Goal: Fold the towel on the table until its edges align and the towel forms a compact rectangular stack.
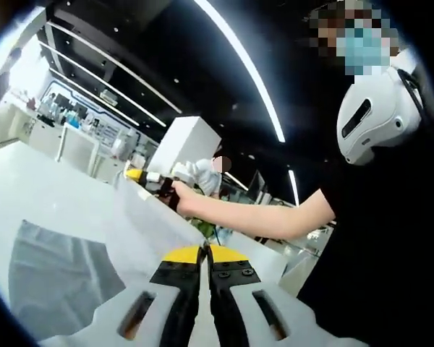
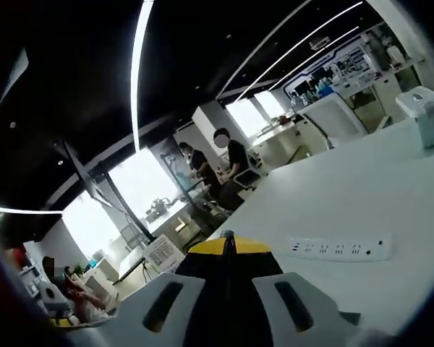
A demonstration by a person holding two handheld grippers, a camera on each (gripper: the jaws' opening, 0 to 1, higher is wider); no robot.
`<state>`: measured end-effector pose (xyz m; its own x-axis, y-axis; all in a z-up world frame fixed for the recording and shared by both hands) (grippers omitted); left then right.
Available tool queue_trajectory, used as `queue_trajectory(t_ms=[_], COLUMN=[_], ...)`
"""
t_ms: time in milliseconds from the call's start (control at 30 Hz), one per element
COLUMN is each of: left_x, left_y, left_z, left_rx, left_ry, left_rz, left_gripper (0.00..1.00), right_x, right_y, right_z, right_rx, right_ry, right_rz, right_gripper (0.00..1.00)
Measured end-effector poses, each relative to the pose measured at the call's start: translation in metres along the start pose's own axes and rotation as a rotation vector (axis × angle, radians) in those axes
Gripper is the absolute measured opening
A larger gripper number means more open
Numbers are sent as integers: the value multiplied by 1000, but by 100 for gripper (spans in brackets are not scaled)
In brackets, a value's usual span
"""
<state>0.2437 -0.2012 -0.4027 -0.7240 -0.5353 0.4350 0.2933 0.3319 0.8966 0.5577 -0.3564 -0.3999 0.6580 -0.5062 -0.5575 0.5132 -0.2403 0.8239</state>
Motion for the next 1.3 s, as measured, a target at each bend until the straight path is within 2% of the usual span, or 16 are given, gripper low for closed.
queue_trajectory(t_ms=[200, 367, 567, 767, 900, 1300], left_x=[-6, -11, -15, -20, -23, -32], left_y=[10, 8, 8, 8, 5, 5], left_z=[14, 22, 35, 45, 50, 68], left_rx=[8, 3, 39, 47, 30, 41], left_ry=[-5, 8, 43, 76, 101, 162], left_rz=[-11, -17, 4, 3, -9, -11], left_gripper=[3, 3, 3, 3, 3, 3], right_x=[-10, -17, -25, -21, -19, -23], right_y=[-3, -7, -8, -13, -17, -17], right_z=[-7, -15, -25, -37, -45, -61], right_rx=[13, 3, -12, -52, -73, -96], right_ry=[-1, 1, 18, 13, 12, 30], right_rz=[1, 9, -2, -9, -10, 8], right_gripper=[0, 0, 0, 0, 0, 0])
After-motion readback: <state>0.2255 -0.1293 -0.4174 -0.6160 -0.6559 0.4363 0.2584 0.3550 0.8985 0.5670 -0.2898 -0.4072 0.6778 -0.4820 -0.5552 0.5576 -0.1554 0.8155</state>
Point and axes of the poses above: the point that each gripper's makers call its tool centre point, and the gripper's own axes: z roughly backward along the fingers, x roughly to its right, y roughly out of its top, the point moved 7 cm from there along z, roughly backward along the fingers
